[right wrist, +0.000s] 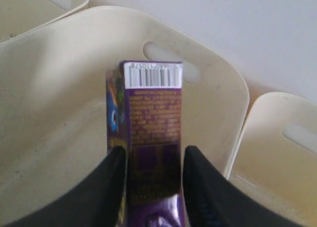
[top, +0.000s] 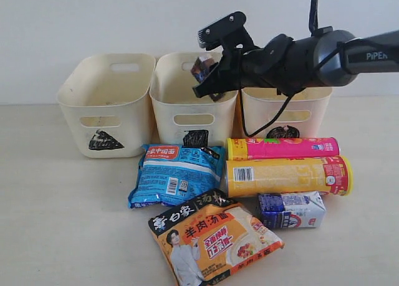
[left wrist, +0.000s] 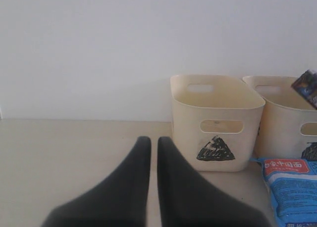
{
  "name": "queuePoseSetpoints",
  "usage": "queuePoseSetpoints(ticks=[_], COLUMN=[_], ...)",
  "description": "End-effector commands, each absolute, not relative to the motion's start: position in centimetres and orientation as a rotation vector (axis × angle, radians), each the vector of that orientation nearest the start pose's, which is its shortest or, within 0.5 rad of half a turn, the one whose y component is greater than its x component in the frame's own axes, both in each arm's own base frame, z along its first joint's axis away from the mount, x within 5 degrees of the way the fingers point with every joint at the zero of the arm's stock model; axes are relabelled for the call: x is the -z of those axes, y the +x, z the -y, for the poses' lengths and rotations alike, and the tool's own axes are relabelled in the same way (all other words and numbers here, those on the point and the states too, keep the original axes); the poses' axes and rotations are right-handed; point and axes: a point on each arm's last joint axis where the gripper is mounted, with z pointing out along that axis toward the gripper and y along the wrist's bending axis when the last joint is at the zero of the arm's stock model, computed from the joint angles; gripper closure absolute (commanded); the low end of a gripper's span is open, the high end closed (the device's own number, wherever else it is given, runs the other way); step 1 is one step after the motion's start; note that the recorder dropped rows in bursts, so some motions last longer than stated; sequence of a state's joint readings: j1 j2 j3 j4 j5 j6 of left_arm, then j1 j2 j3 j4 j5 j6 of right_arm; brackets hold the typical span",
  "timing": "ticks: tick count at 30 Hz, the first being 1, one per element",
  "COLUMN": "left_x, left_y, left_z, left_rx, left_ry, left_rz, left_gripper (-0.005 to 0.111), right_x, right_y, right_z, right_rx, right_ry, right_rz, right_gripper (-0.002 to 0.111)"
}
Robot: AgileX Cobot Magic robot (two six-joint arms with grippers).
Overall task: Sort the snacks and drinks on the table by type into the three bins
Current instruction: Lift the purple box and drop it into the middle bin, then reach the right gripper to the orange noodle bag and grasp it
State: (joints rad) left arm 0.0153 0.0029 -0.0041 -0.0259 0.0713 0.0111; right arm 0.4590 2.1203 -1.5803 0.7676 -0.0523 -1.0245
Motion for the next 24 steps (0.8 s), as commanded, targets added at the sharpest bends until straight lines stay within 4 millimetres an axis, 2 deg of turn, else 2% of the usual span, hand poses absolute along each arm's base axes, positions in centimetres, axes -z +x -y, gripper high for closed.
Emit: queuePoseSetpoints(ticks=[1,3,5,6,7,8,9,10,11,13,16,19,24], left_x=[-20.8,-20.8,-20.8,-20.8,-20.8,-20.8,-20.8,-20.8,-20.8,-20.8,-20.8,-20.8,-20.8], left_y=[5.6,5.6,5.6,5.6,5.6,5.6,5.6,5.6,5.6,5.6,5.6,5.6,5.6], left_z=[-0.1,-0.1,-0.1,-0.1,-0.1,-0.1,-0.1,-0.1,-0.1,-0.1,-0.1,-0.1,-0.1], left_rx=[0.009,0.009,0.009,0.009,0.009,0.009,0.009,0.009,0.009,0.009,0.009,0.009,0.009], left_ry=[-0.035,-0.035,-0.035,-0.035,-0.035,-0.035,-0.035,-0.035,-0.035,-0.035,-0.035,-0.035,-0.035], left_rz=[-1.543,-1.543,-1.543,-1.543,-1.543,-1.543,-1.543,-1.543,-1.543,-1.543,-1.543,-1.543,-1.543], left_gripper=[0.102,0.102,0.102,0.102,0.102,0.102,0.102,0.102,0.102,0.102,0.102,0.102,0.102], right_x=[-22.7,-23.3,-25.3,-26.9,-27.5,-28.8,-29.0,-29.2,-29.2,-28.5,-26.8,-25.0,-23.8], right_y=[45.0,44.9,44.2,43.5,43.1,42.3,41.9,41.3,41.0,39.9,38.2,35.0,31.4], right_z=[-21.8,-21.7,-21.7,-21.7,-21.7,-21.5,-21.5,-21.2,-21.1,-20.2,-19.8,-19.7,-19.5], right_rx=[-0.087,-0.089,-0.116,-0.152,-0.169,-0.222,-0.248,-0.310,-0.342,-0.446,-0.440,-0.254,-0.031], right_ry=[-0.659,-0.654,-0.665,-0.688,-0.701,-0.748,-0.775,-0.827,-0.864,-0.992,-1.228,-1.491,-1.683], right_rz=[-1.839,-1.827,-1.807,-1.798,-1.797,-1.810,-1.823,-1.865,-1.891,-2.012,-2.116,-2.122,-2.023], right_gripper=[0.046,0.042,0.042,0.043,0.045,0.059,0.068,0.095,0.107,0.109,0.109,0.109,0.109])
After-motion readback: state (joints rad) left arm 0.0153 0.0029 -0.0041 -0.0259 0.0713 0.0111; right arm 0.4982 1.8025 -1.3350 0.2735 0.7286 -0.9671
